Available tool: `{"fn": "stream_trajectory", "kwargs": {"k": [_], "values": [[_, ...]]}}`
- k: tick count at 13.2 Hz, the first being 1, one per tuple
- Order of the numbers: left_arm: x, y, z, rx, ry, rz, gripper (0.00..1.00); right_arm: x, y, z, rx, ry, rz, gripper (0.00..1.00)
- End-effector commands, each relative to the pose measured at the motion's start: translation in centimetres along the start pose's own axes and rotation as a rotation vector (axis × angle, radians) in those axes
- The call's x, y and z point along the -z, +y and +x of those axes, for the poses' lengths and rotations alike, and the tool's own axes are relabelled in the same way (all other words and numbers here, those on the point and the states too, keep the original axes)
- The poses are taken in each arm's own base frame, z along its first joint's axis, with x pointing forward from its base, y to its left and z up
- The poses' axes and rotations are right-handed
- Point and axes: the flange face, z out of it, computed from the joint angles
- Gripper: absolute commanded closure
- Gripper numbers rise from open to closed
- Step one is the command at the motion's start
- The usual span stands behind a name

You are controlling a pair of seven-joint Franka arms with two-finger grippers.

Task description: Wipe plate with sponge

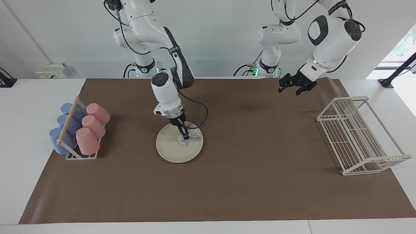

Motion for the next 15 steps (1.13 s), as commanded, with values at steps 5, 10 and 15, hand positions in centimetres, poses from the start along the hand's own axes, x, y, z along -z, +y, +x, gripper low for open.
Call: {"fn": "stream_trajectory", "kwargs": {"k": [5, 10, 15], "values": [[0.3, 0.8, 0.4, 0.053, 0.034, 0.022, 0.00, 6.2, -3.5, 0.2, -0.018, -0.063, -0.069, 1.00], [0.1, 2.0, 0.1, 0.134, 0.012, 0.005, 0.00, 19.4, -3.9, -3.0, -0.098, -0.080, -0.111, 1.00], [0.3, 5.2, -0.3, 0.268, -0.057, -0.372, 0.00, 23.2, -2.9, -7.3, -0.138, 0.004, -0.138, 1.00]]}}
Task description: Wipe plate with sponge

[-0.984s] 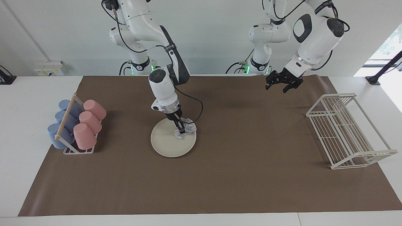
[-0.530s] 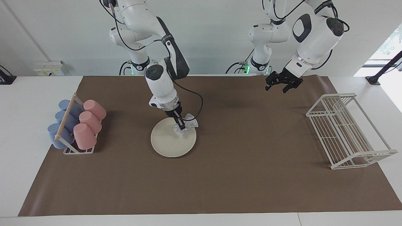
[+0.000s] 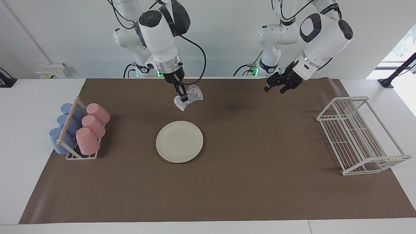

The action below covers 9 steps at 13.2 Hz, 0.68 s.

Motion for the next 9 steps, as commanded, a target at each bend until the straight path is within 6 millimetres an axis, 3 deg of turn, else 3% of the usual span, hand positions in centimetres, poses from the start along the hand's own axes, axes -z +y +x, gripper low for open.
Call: {"fn": "stream_trajectory", "kwargs": {"k": [1, 5, 9], "values": [[0.3, 1.2, -0.7, 0.063, -0.052, -0.169, 0.00, 0.1, 0.3, -3.5, -0.089, 0.026, 0.005, 1.00], [-1.0, 2.3, -1.4, 0.143, -0.091, -0.443, 0.00, 1.6, -0.4, -8.9, -0.154, 0.007, 0.020, 1.00], [-5.4, 5.3, -3.4, 0.140, -0.114, -0.631, 0.00, 1.4, -1.5, -13.7, -0.206, -0.003, 0.030, 1.00]]}}
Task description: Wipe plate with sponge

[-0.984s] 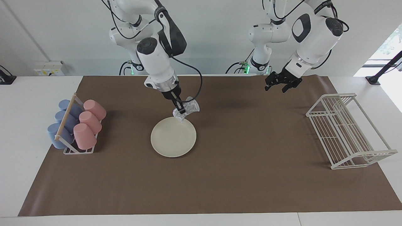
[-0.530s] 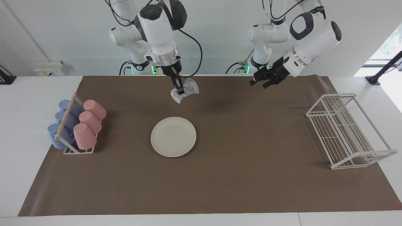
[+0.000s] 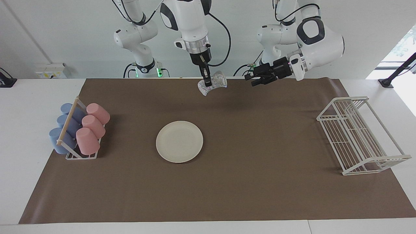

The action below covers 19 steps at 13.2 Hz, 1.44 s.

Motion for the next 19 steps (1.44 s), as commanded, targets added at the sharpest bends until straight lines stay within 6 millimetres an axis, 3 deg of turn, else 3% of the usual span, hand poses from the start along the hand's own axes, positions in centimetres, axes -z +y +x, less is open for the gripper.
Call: {"fn": "stream_trajectory", "kwargs": {"k": [1, 4, 7, 9, 11, 12, 19], "values": [[-2.8, -0.4, -1.8, 0.027, -0.008, -0.115, 0.00, -0.9, -0.6, -2.6, -0.001, 0.038, 0.001, 1.00], [-4.4, -0.9, -2.8, 0.034, -0.040, -0.130, 0.00, -1.7, 0.1, -3.7, 0.005, 0.067, 0.006, 1.00], [-4.2, -1.1, -2.6, 0.036, -0.038, -0.131, 0.05, -1.7, 0.1, -3.7, 0.015, 0.080, 0.014, 1.00], [-4.0, -1.3, -2.5, 0.039, -0.034, -0.133, 0.40, -1.7, 0.0, -3.6, 0.014, 0.082, 0.016, 1.00], [-4.0, -1.5, -2.2, 0.045, -0.028, -0.133, 0.93, -1.7, 0.0, -3.5, 0.013, 0.085, 0.016, 1.00], [-3.9, -1.6, -1.9, 0.050, -0.013, -0.133, 1.00, -1.7, 0.0, -3.5, 0.013, 0.084, 0.017, 1.00], [-3.6, -1.5, -1.5, 0.071, 0.010, -0.154, 1.00, -1.1, -0.5, -3.0, 0.012, 0.072, 0.030, 1.00]]}}
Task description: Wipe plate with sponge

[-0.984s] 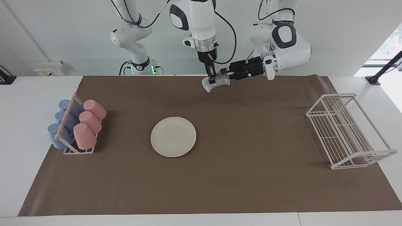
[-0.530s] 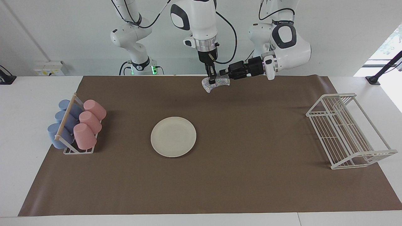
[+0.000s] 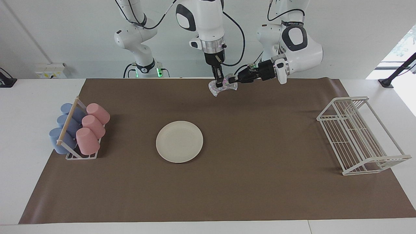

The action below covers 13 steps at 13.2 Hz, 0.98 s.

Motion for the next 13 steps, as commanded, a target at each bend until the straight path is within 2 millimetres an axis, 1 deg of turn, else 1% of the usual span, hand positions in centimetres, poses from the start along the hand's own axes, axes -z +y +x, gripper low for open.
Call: {"fn": "stream_trajectory", "kwargs": {"k": [1, 2, 3, 4, 6, 7, 8, 9, 10, 11, 13], "values": [[0.3, -0.3, -0.3, 0.002, 0.014, -0.019, 1.00, 0.7, -0.4, 0.6, 0.013, 0.017, 0.008, 0.79], [0.4, -0.3, -0.3, 0.003, 0.015, -0.020, 1.00, 0.5, -0.3, 0.7, 0.032, 0.017, 0.011, 0.01], [0.5, -0.3, -0.3, 0.003, 0.015, -0.022, 1.00, 0.7, -0.3, 0.9, 0.034, 0.016, 0.011, 0.00], [0.7, -0.2, -0.1, 0.004, 0.020, -0.025, 1.00, 0.9, -0.5, 1.5, 0.036, 0.020, 0.008, 0.00], [1.0, 0.1, 0.1, 0.005, 0.030, -0.030, 1.00, 1.6, -1.1, 3.1, 0.120, 0.026, 0.010, 0.00], [1.3, 0.6, 0.3, -0.001, 0.042, -0.030, 1.00, 2.3, -1.4, 4.4, 0.174, 0.032, 0.002, 0.00], [1.3, 1.3, 1.0, 0.005, 0.046, -0.019, 1.00, 2.8, -1.6, 5.8, 0.236, 0.042, -0.016, 0.00], [1.5, 2.2, 1.5, 0.001, 0.055, 0.039, 1.00, 3.5, -1.9, 7.7, 0.304, 0.050, -0.030, 0.00], [2.0, 2.6, 2.5, 0.005, 0.075, 0.117, 1.00, 4.1, -2.4, 9.7, 0.381, 0.059, -0.046, 0.00], [3.1, 3.0, 3.3, 0.003, 0.091, 0.164, 1.00, 4.8, -2.8, 12.0, 0.462, 0.062, -0.065, 0.00], [4.4, 2.7, 4.0, 0.002, 0.099, 0.211, 1.00, 6.2, -3.0, 16.9, 0.618, 0.064, -0.122, 0.00]]}}
